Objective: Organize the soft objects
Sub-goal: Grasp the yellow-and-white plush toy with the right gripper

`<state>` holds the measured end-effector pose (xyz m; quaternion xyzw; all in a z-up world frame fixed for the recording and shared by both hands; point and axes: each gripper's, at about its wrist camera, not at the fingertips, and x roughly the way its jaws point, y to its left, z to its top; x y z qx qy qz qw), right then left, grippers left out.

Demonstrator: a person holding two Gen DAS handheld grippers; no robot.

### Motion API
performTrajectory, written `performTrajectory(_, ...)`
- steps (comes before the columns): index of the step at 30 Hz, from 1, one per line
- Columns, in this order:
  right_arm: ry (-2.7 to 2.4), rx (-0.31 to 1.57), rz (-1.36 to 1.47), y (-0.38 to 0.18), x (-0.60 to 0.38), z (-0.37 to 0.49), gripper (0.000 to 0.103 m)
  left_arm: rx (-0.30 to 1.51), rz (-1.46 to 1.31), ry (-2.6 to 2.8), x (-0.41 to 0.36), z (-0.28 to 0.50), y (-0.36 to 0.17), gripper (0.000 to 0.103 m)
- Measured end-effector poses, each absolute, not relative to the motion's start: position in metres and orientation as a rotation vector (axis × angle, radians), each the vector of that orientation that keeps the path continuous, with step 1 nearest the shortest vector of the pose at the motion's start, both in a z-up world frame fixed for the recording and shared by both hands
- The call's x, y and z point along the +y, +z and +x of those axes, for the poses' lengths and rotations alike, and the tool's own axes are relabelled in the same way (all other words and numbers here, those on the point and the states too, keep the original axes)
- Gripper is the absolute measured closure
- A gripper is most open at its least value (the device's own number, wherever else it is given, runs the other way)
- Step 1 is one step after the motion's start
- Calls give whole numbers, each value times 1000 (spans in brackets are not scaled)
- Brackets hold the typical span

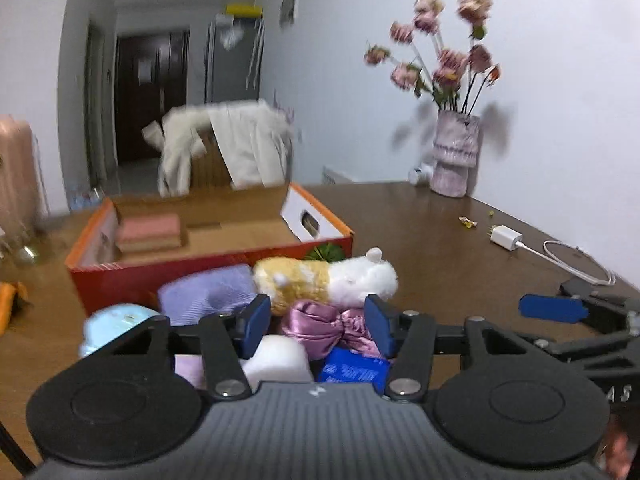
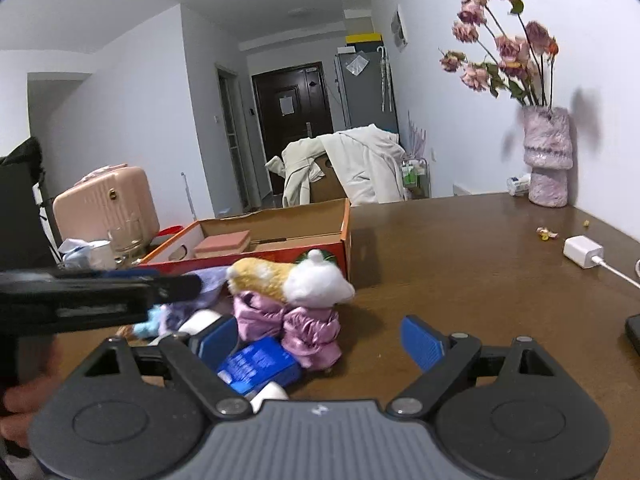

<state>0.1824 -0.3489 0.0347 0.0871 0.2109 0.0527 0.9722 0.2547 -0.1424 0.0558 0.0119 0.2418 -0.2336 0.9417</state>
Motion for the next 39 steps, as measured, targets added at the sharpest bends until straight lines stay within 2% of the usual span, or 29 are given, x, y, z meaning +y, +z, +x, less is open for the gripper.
performTrajectory(3, 127, 441, 197, 32, -354, 214, 16, 542, 2, -444, -149, 282, 49, 51)
performTrajectory(12, 193, 511, 312, 5, -364, 319, 20, 499, -35, -352, -125, 301, 53, 46)
performTrajectory(14, 210, 559, 358, -2, -370, 334, 26, 487, -28, -354, -122, 296, 56, 42)
performTrajectory(15, 245, 569, 392, -6, -373, 340, 40, 481, -24, -355, -120, 294, 57, 39)
performTrajectory(17, 262, 597, 433, -9, -376, 344, 44, 471, -19, -347, -118, 289, 58, 38)
performTrajectory(20, 251, 551, 409, 1, -370, 330, 50, 469, -26, -354, -115, 280, 60, 38)
performTrajectory(25, 210, 370, 339, 41, -354, 274, 50, 423, -40, -371, -107, 247, 75, 37)
performTrajectory(29, 190, 274, 275, 51, -335, 206, 50, 374, -49, -385, -87, 203, 83, 31)
performTrajectory(39, 223, 404, 130, 5, -287, 109, 50, 530, -81, -406, -55, 132, 33, 31)
